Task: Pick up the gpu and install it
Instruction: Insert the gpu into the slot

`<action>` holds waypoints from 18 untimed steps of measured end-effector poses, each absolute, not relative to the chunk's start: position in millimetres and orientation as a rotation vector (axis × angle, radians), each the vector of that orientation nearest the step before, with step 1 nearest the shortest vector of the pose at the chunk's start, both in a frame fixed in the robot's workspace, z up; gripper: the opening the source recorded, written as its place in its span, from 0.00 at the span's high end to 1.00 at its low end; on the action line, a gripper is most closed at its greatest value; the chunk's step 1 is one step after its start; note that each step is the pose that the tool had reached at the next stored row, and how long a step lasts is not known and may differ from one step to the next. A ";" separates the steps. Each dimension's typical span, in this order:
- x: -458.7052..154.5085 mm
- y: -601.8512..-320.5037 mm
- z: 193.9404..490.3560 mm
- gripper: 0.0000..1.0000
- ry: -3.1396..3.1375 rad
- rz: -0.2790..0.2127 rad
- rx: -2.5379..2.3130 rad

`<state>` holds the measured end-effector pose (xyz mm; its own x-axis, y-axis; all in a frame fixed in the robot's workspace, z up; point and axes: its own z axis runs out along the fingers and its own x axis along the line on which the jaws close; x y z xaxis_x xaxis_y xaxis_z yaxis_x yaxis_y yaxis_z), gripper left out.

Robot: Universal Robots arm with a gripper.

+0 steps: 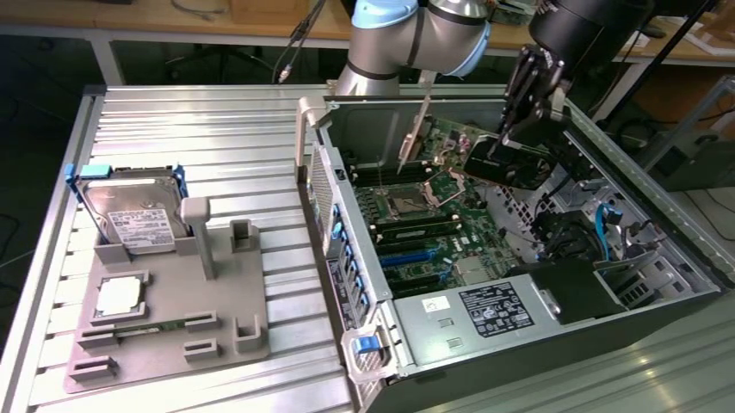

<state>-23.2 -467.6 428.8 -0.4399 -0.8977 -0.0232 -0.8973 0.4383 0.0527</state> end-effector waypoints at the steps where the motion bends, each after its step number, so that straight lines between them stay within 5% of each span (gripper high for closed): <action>1: -23.2 -467.6 428.8 0.73 -2.653 -0.089 1.664; 18: -23.2 -467.6 428.8 0.73 -2.581 -0.089 1.770</action>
<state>-23.2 -467.6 428.8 -0.3605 -0.9325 -0.0232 -0.9319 0.3590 0.0527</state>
